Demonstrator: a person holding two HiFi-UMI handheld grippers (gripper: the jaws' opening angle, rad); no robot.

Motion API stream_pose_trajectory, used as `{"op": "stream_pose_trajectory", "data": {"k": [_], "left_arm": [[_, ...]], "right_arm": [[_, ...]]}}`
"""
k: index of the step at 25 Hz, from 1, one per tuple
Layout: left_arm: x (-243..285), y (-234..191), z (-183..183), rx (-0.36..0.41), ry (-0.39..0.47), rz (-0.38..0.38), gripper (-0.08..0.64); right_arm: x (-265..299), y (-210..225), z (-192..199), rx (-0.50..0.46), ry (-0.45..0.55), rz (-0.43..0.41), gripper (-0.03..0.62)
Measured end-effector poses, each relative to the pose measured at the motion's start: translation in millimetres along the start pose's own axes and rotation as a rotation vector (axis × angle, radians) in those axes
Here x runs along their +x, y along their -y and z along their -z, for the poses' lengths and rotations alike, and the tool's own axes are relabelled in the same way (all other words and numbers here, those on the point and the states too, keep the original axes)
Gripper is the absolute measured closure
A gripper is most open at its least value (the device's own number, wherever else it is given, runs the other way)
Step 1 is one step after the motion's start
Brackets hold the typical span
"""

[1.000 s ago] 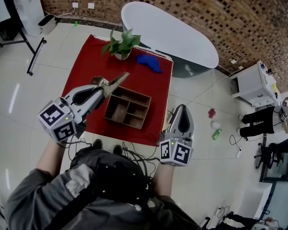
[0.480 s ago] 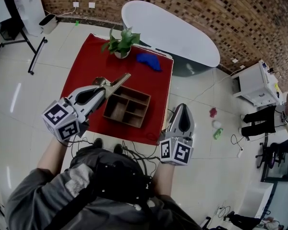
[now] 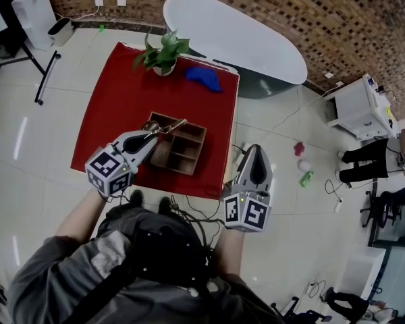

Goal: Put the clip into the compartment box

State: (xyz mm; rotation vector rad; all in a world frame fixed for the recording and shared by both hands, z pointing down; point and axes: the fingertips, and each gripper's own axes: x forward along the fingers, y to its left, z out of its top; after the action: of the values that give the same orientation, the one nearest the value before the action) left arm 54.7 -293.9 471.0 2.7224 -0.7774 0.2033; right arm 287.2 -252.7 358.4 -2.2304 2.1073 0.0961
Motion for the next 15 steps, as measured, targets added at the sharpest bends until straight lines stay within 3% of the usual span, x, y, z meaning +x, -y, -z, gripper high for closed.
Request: {"op": "stream_pose_trajectory", "data": {"k": [5, 15], "left_arm": [[22, -9, 28, 0.053, 0.006, -0.002, 0.512], [33, -13, 74, 0.056, -0.065, -0.006, 0.509]], "right_arm": [[1, 10, 11, 0.002, -0.02, 0.014, 0.573], [2, 15, 31, 0.013, -0.047, 0.02, 0.574]]}}
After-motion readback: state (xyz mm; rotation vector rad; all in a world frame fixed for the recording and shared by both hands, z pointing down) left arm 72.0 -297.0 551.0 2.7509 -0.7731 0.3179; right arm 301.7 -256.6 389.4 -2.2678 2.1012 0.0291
